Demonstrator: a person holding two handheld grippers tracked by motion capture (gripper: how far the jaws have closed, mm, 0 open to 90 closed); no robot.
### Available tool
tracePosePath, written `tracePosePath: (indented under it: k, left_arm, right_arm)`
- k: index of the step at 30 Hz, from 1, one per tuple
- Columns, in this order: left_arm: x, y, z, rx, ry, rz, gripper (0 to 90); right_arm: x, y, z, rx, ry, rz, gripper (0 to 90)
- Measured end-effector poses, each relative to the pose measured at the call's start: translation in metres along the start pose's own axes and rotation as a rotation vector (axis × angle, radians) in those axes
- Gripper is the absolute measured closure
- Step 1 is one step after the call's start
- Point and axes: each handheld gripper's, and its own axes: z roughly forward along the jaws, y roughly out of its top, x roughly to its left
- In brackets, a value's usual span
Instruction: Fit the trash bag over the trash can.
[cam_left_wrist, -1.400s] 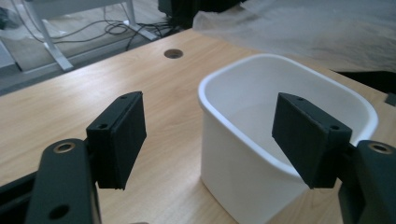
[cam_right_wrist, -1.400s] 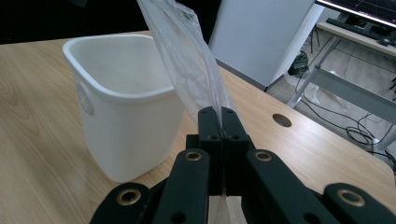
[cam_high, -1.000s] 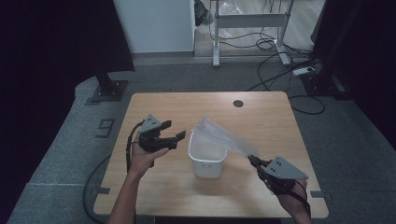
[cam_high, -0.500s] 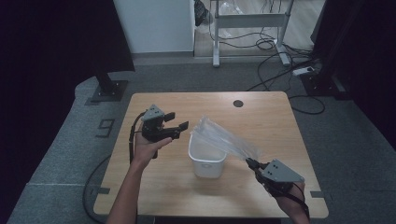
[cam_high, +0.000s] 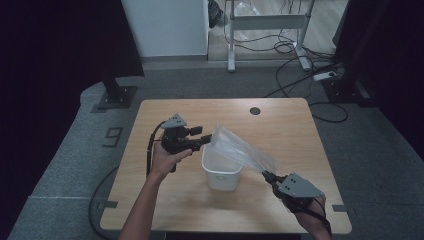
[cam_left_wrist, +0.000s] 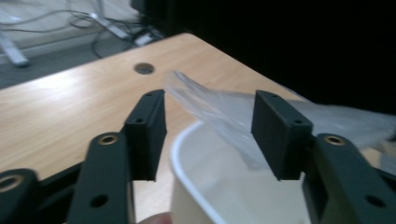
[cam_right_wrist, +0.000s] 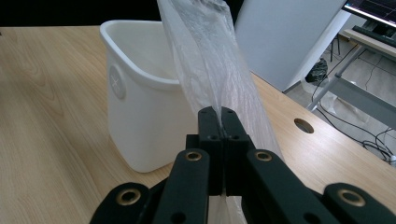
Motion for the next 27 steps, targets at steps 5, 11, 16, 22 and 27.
tracePosePath:
  k: [5,11,16,22,27]
  left_arm:
    - [-0.006,-0.005,0.009,0.07,-0.065,0.023,55.1]
    - [-0.012,-0.01,0.015,0.114,-0.089,0.053,65.3]
    - [-0.015,-0.017,0.016,0.136,-0.092,0.054,75.2]
    - [-0.02,-0.027,0.017,0.153,-0.126,0.054,77.4]
    - [-0.022,-0.031,0.02,0.164,-0.137,0.051,75.3]
  right_arm:
    - [0.001,0.001,-0.001,-0.007,0.003,-0.009,89.0]
    - [0.004,0.003,-0.003,-0.025,0.015,-0.033,88.9]
    - [0.002,0.005,-0.004,-0.026,0.004,-0.026,89.0]
    - [0.0,0.009,-0.005,-0.035,0.001,-0.027,88.9]
    - [-0.001,0.013,-0.003,-0.033,-0.005,-0.021,88.8]
